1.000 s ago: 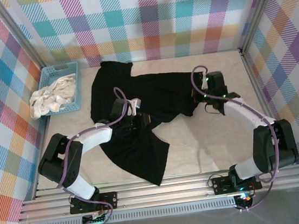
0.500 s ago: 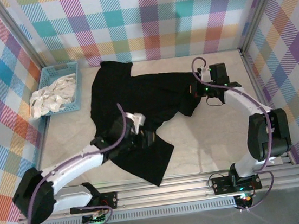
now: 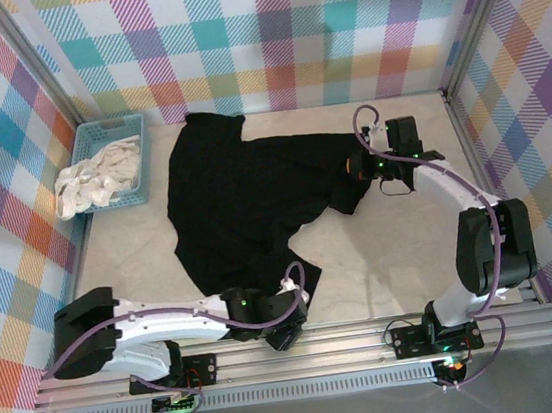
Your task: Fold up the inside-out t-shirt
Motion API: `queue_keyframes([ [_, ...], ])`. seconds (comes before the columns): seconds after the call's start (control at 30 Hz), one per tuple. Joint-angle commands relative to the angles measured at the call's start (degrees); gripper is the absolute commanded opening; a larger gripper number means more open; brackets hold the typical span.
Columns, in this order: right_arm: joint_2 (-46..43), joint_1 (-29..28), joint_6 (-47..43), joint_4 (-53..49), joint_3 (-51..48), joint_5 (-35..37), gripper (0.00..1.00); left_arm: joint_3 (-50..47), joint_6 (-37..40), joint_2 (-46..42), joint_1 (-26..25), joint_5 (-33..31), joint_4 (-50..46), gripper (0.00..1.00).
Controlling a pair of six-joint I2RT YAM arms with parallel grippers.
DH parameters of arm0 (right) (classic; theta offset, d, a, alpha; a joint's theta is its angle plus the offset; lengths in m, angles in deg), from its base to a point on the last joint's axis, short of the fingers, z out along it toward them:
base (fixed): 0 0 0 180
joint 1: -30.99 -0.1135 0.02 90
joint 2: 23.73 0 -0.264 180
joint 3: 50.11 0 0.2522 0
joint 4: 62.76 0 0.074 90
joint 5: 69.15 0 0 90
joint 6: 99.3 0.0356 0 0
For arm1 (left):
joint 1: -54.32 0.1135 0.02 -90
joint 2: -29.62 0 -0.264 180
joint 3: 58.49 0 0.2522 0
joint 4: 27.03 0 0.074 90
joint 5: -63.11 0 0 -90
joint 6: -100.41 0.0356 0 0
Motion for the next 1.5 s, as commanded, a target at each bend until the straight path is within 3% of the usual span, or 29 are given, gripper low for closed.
queue_keyframes([
  [0.0, -3.59, 0.21, -0.37, 0.13, -1.27, -1.96, 0.0, 2.75, 1.25, 2.29, -0.73, -1.7, -2.25, 0.7],
  [0.2, -5.27, 0.19, -1.31, -0.92, -2.58, -0.76, 0.0, 4.15, 3.88, 7.49, -1.95, 0.69, -1.47, 0.74],
  [0.37, -5.18, 0.22, -1.16, -0.83, -2.48, -1.21, 0.0, 4.69, 5.39, 10.01, -2.03, 0.73, -1.42, 0.69],
  [0.83, -4.93, 0.17, -1.36, -1.72, -2.24, -0.83, 0.0, 5.06, 4.51, 13.07, -2.03, -3.6, -1.58, 0.28],
  [1.0, -5.25, 0.17, -1.31, -2.11, -2.14, -0.87, 0.0, 4.41, 4.96, 9.55, -1.35, -5.76, -1.9, 0.11],
  [1.17, -5.46, 0.17, -1.15, -2.05, -2.31, -0.87, 0.0, 2.76, 6.13, 2.01, 1.05, -2.54, -1.15, 0.0],
  [1.37, -6.04, 0.17, -0.92, -2.31, -2.3, -0.65, 0.0, -0.25, 4.4, -9.51, 7.88, 0.31, 2.28, 0.0],
  [1.47, -6.67, 0.13, -0.69, -2.43, -2.32, -0.6, 0.0, -1.31, 3.22, -14.09, 14.0, 2.66, 4.68, 0.0],
])
